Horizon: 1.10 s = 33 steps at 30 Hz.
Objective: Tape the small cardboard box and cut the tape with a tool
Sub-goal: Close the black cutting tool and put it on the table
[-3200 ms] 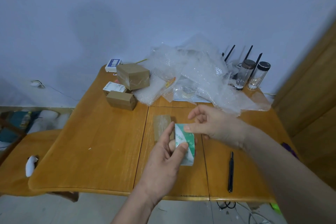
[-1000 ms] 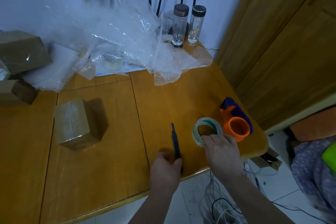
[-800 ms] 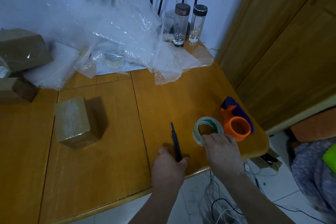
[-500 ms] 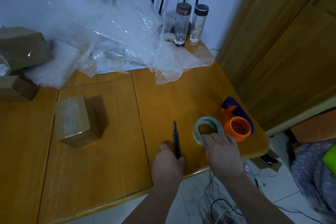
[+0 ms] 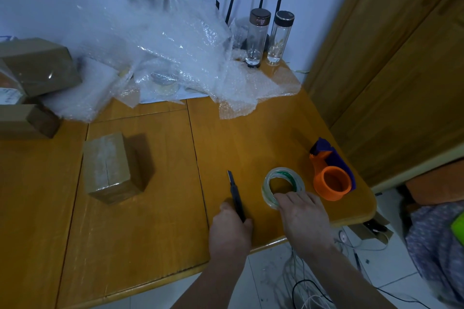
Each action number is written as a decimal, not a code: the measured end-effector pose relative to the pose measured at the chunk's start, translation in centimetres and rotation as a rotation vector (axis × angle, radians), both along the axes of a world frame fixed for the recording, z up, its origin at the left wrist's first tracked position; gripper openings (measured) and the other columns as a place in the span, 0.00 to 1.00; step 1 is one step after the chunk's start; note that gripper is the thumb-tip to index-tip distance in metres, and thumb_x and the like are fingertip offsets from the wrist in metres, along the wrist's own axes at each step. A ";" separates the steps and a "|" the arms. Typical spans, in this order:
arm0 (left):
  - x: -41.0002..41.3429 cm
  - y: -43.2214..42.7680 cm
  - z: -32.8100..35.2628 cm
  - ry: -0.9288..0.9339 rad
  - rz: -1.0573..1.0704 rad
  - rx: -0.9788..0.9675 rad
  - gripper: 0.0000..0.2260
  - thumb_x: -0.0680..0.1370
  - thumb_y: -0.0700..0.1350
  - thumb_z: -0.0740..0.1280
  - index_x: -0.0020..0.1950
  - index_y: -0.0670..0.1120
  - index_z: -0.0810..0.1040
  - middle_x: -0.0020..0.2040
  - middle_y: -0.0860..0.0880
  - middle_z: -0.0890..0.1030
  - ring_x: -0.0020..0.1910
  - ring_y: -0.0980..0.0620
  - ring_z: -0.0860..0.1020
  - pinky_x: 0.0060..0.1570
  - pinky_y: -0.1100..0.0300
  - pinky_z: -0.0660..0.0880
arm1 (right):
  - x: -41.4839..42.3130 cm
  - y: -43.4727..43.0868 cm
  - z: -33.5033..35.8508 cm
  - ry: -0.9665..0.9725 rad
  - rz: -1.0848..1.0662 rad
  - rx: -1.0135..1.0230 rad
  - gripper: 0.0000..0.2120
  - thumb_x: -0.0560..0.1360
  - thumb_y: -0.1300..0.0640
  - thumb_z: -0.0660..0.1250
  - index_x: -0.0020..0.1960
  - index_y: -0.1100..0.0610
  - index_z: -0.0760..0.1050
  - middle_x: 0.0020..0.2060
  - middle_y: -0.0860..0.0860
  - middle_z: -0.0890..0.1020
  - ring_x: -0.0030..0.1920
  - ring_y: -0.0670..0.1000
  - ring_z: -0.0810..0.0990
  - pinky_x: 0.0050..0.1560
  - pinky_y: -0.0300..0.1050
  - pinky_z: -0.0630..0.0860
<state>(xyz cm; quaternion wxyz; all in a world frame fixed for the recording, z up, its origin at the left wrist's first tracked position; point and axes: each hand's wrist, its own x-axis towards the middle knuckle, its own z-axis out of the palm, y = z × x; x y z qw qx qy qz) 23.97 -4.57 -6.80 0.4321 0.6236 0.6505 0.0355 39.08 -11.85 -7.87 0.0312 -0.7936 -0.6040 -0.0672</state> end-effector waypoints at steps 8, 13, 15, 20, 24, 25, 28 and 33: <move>-0.3 0.3 0.3 0.018 0.022 -0.017 0.15 0.79 0.48 0.71 0.64 0.47 0.73 0.51 0.49 0.82 0.47 0.50 0.81 0.48 0.57 0.82 | -0.6 0.4 0.2 0.026 0.008 -0.017 0.12 0.72 0.62 0.76 0.54 0.54 0.84 0.41 0.50 0.86 0.45 0.55 0.85 0.53 0.55 0.81; -0.3 0.4 0.3 0.022 0.019 -0.023 0.15 0.79 0.48 0.70 0.64 0.47 0.73 0.49 0.50 0.81 0.45 0.50 0.81 0.45 0.59 0.81 | -0.9 0.6 1.8 0.111 -0.074 -0.023 0.21 0.70 0.55 0.78 0.62 0.56 0.81 0.52 0.53 0.86 0.54 0.56 0.84 0.53 0.56 0.81; -0.4 0.4 0.4 0.019 0.019 -0.027 0.15 0.79 0.48 0.70 0.64 0.47 0.74 0.49 0.50 0.81 0.45 0.50 0.82 0.43 0.60 0.81 | -1.5 1.1 3.0 0.153 -0.067 0.019 0.18 0.72 0.54 0.76 0.60 0.56 0.80 0.52 0.53 0.85 0.53 0.56 0.83 0.51 0.54 0.81; -1.1 0.6 1.8 -0.019 0.021 0.007 0.13 0.79 0.49 0.69 0.62 0.46 0.75 0.49 0.50 0.83 0.41 0.51 0.81 0.35 0.64 0.77 | -4.9 3.2 5.7 0.479 -0.071 -0.013 0.14 0.81 0.51 0.65 0.64 0.53 0.78 0.55 0.48 0.83 0.56 0.47 0.80 0.57 0.44 0.79; -2.3 1.2 4.4 -0.087 0.041 0.023 0.12 0.79 0.50 0.69 0.59 0.46 0.75 0.40 0.54 0.78 0.35 0.56 0.76 0.32 0.64 0.72 | -6.7 5.3 7.1 0.863 -0.275 -0.114 0.20 0.82 0.46 0.62 0.71 0.52 0.73 0.63 0.48 0.81 0.63 0.48 0.79 0.61 0.41 0.76; -2.7 1.2 5.3 -0.094 0.032 0.031 0.12 0.79 0.50 0.69 0.60 0.47 0.74 0.40 0.55 0.77 0.36 0.56 0.76 0.33 0.65 0.72 | -6.8 5.8 7.6 0.940 -0.325 -0.143 0.21 0.82 0.44 0.62 0.72 0.52 0.73 0.64 0.48 0.81 0.64 0.49 0.79 0.62 0.42 0.75; -3.8 1.3 8.5 -0.125 0.018 0.070 0.11 0.79 0.51 0.69 0.57 0.49 0.74 0.41 0.56 0.79 0.39 0.54 0.80 0.39 0.59 0.80 | -7.3 7.2 9.4 1.118 -0.379 -0.143 0.19 0.81 0.41 0.63 0.65 0.50 0.79 0.56 0.46 0.84 0.58 0.48 0.82 0.60 0.46 0.78; -5.0 1.4 14.1 -0.150 -0.001 0.154 0.09 0.78 0.54 0.69 0.52 0.55 0.70 0.40 0.54 0.82 0.38 0.55 0.81 0.39 0.58 0.81 | -8.5 8.3 14.1 1.287 -0.310 -0.039 0.14 0.80 0.43 0.65 0.46 0.51 0.84 0.40 0.48 0.87 0.43 0.47 0.85 0.45 0.43 0.80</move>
